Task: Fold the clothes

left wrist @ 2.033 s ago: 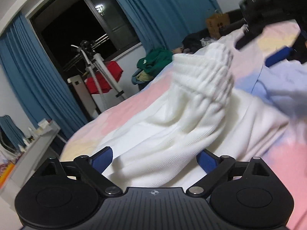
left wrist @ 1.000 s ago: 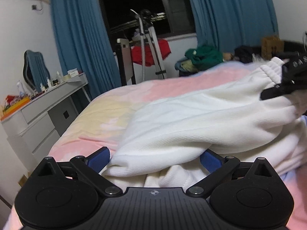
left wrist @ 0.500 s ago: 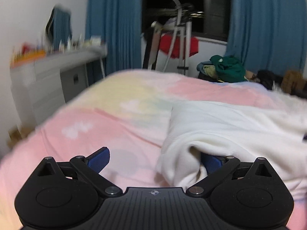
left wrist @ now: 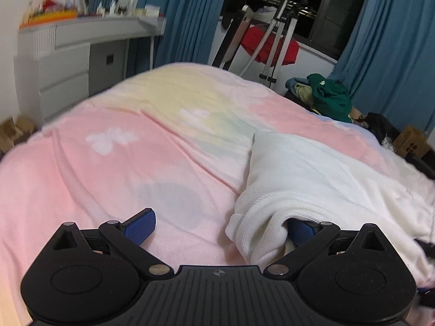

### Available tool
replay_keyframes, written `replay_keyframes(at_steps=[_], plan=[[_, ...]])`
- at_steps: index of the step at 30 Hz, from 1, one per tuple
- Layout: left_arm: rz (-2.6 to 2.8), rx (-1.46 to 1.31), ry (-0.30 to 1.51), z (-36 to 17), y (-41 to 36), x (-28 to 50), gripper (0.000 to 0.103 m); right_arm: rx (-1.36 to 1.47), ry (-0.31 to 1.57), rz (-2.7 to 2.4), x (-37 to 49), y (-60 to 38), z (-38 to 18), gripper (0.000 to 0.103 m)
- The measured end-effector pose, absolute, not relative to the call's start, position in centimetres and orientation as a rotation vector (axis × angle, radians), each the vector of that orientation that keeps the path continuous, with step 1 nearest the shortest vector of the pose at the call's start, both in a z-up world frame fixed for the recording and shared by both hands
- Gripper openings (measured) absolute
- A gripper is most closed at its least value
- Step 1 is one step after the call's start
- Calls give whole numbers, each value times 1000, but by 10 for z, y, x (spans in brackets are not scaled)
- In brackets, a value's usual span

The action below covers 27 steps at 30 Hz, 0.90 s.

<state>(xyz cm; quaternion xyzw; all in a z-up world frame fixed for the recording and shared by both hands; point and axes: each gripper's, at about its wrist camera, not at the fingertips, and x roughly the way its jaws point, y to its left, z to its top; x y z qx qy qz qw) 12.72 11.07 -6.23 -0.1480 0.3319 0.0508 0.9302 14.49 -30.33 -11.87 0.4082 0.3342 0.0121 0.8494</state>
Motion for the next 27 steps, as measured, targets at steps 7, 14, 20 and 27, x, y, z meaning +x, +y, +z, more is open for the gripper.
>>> replay_keyframes(at_steps=[7, 14, 20, 27], plan=[[109, -311, 696, -65, 115, 131, 102, 863, 747, 49, 154, -299, -135, 97], [140, -344, 716, -66, 120, 134, 102, 981, 651, 230, 148, -300, -116, 97], [91, -368, 754, -63, 123, 134, 99, 924, 666, 203, 148, -292, -111, 96], [-62, -460, 649, -33, 145, 113, 103, 798, 757, 92, 150, -281, -103, 61]])
